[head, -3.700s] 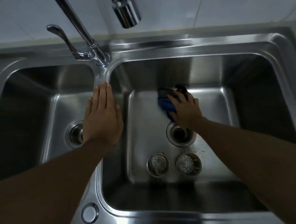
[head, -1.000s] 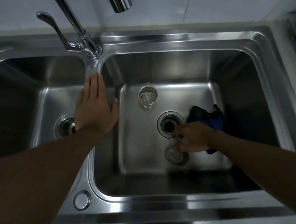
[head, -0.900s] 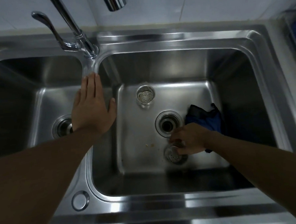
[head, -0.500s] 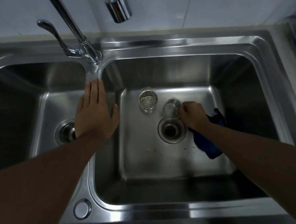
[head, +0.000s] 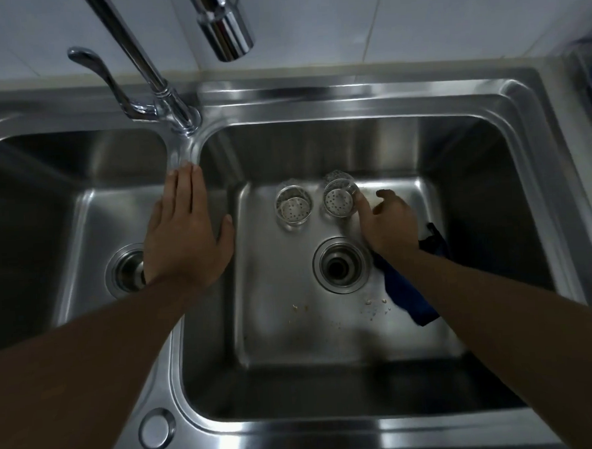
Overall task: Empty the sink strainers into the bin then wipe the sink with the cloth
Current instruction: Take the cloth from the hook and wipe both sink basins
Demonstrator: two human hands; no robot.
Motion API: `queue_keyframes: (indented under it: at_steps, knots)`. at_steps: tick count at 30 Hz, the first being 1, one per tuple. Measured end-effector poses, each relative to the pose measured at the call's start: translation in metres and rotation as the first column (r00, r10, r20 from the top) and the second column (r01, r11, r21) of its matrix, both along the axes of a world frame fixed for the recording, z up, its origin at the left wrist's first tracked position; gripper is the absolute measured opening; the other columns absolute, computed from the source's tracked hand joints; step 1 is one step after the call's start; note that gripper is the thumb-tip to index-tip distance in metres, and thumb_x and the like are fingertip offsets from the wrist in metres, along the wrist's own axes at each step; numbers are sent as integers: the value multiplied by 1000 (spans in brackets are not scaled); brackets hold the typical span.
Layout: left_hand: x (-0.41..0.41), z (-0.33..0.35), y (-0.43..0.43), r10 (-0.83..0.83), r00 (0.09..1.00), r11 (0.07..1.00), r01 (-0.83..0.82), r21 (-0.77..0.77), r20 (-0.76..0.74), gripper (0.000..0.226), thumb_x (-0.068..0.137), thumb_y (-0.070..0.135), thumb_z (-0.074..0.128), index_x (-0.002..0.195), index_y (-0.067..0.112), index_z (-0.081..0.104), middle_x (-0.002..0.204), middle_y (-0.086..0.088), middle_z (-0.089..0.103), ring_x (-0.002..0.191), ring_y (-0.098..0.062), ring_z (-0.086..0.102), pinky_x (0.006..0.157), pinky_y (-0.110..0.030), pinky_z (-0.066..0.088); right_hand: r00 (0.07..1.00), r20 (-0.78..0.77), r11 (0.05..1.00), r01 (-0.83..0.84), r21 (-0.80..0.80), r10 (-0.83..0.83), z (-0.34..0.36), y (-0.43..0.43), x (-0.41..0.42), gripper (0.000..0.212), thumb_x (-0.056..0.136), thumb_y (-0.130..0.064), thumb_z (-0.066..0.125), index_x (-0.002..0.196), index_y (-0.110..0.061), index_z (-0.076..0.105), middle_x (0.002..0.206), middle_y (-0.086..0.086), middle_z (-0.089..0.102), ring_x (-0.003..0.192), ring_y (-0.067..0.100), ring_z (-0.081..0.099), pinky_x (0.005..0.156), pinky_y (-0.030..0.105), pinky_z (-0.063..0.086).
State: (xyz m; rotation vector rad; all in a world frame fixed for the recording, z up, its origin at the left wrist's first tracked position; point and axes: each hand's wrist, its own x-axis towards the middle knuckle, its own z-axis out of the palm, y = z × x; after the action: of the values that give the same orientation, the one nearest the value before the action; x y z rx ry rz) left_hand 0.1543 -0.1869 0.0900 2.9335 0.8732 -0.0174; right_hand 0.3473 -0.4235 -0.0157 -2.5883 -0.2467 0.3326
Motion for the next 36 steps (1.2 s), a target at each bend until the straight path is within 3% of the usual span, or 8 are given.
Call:
queue_keyframes:
  at_steps: [5,10,14,20,23,25,32,36]
  knots:
    - [0,1,-1,2,1000,1000,-2,-7,17,84,91,46,36,159,3,10,168,-13,10,155,-29,7,122,-47,21,836,100,789,-461,-407,540,-20,-104,-38,76,85,-77,42,144,-29,45,147,-2,48,132,26,45,106,52,34]
    - [-1,-3,1,-8,1000,1000,7,3,25,84,91,46,38,158,2,11,167,-15,11,155,-30,8,122,-48,22,798,51,703,-497,-508,601,-43,-106,-7,71,94,-60,36,157,-30,24,165,-4,22,146,36,27,115,54,24]
    - [0,-3,1,-7,1000,1000,7,-1,12,84,92,47,36,159,4,9,168,-13,7,156,-28,5,122,-48,21,938,34,853,-297,-430,344,-42,-61,30,68,97,-52,46,156,-26,26,165,2,22,149,38,18,117,53,21]
    - [0,-1,0,-14,1000,1000,14,4,1,83,93,48,32,159,4,7,168,-12,5,156,-27,3,123,-44,19,694,17,666,-682,-303,719,-44,-92,-7,72,90,-43,60,154,-23,33,159,0,35,144,30,33,118,49,27]
    - [0,-2,2,-16,1000,1000,16,7,10,80,98,43,40,159,4,7,168,-12,5,156,-27,5,123,-45,19,949,136,949,-259,-178,284,-41,-84,-8,70,86,-28,68,148,-9,41,147,14,48,134,38,44,114,47,31]
    - [0,-4,3,-14,1000,1000,14,-3,16,81,98,41,46,159,4,7,168,-12,6,156,-27,4,123,-46,20,970,175,981,-151,-120,171,-42,-70,-28,63,83,-19,68,141,0,49,143,21,52,132,41,47,114,51,33]
    - [0,-9,5,-15,1000,1000,15,19,15,83,97,44,44,159,3,8,168,-13,8,155,-29,7,123,-47,22,906,20,864,-409,293,423,-30,20,-108,51,83,5,63,133,-2,60,136,13,60,131,32,51,114,38,36]
    - [-1,-12,7,-12,1000,1000,12,23,9,83,98,48,39,159,6,3,169,-11,3,156,-28,4,123,-46,21,817,14,788,-561,251,577,-38,50,-142,60,84,-8,70,141,0,53,148,17,51,142,37,40,121,43,24]
